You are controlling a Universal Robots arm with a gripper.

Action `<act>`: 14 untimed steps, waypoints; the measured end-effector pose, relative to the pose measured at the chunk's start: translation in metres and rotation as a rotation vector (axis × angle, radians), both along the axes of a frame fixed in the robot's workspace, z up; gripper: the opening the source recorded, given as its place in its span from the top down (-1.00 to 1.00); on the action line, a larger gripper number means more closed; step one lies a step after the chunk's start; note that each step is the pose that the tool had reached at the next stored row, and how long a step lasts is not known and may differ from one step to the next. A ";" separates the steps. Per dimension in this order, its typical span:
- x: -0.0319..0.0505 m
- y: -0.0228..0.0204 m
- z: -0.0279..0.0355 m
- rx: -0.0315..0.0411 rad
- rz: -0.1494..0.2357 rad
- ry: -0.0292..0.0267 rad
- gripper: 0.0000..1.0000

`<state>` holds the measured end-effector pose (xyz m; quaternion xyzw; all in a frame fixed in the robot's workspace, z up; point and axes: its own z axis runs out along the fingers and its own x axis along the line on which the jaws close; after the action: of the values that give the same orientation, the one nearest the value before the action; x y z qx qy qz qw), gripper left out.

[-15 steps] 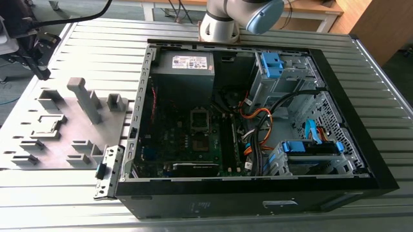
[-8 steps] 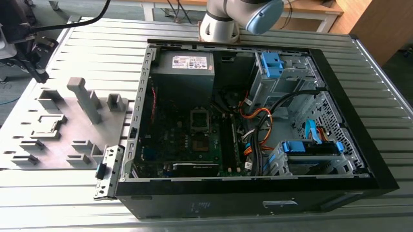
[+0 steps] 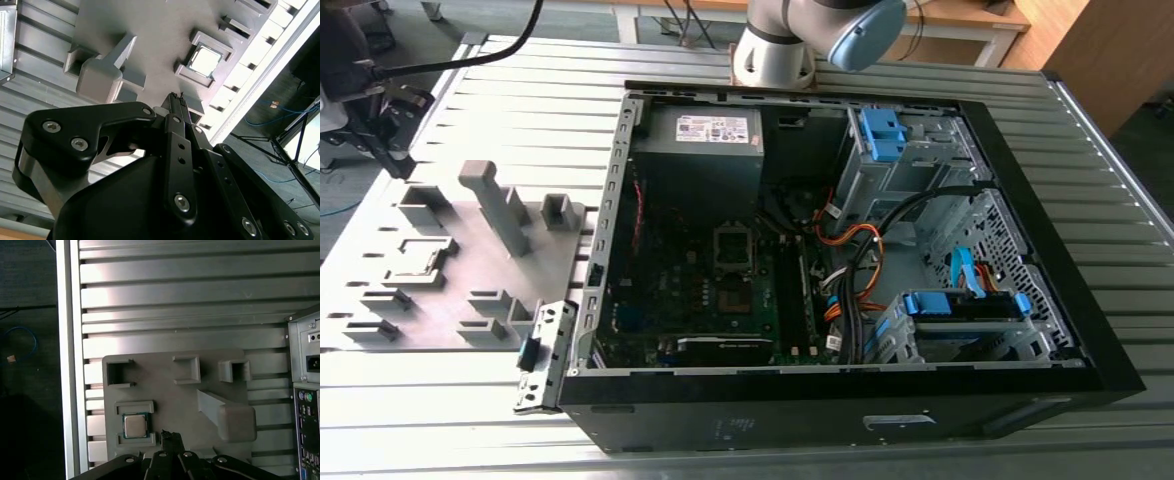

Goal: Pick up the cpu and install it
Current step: 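Pick up the cpu and move it towards the insertion slot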

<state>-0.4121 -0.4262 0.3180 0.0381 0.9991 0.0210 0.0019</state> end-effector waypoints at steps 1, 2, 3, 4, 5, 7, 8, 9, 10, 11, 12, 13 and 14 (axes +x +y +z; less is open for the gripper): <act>-0.0003 0.0000 -0.0004 0.0001 0.000 -0.0001 0.79; -0.0004 0.0000 -0.0005 0.0000 0.000 0.0000 0.79; -0.0007 0.0000 -0.0009 -0.0003 0.000 0.0001 0.79; -0.0009 0.0000 -0.0014 -0.0005 0.000 0.0001 0.79; -0.0009 0.0000 -0.0014 -0.0005 0.000 0.0001 0.79; -0.0009 0.0000 -0.0014 -0.0005 0.000 0.0001 0.79; -0.0009 0.0000 -0.0015 -0.0005 0.000 0.0001 0.79; -0.0011 0.0000 -0.0017 -0.0006 0.000 0.0001 0.79; -0.0012 0.0000 -0.0020 -0.0008 0.000 0.0001 0.79; -0.0012 0.0000 -0.0020 -0.0007 0.000 0.0001 0.79; -0.0012 0.0000 -0.0021 -0.0008 0.000 0.0001 0.79; -0.0012 0.0000 -0.0023 -0.0010 0.000 0.0000 0.79; -0.0012 0.0000 -0.0029 -0.0009 0.000 -0.0003 0.79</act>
<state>-0.4133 -0.4262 0.3151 0.0381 0.9991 0.0206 0.0021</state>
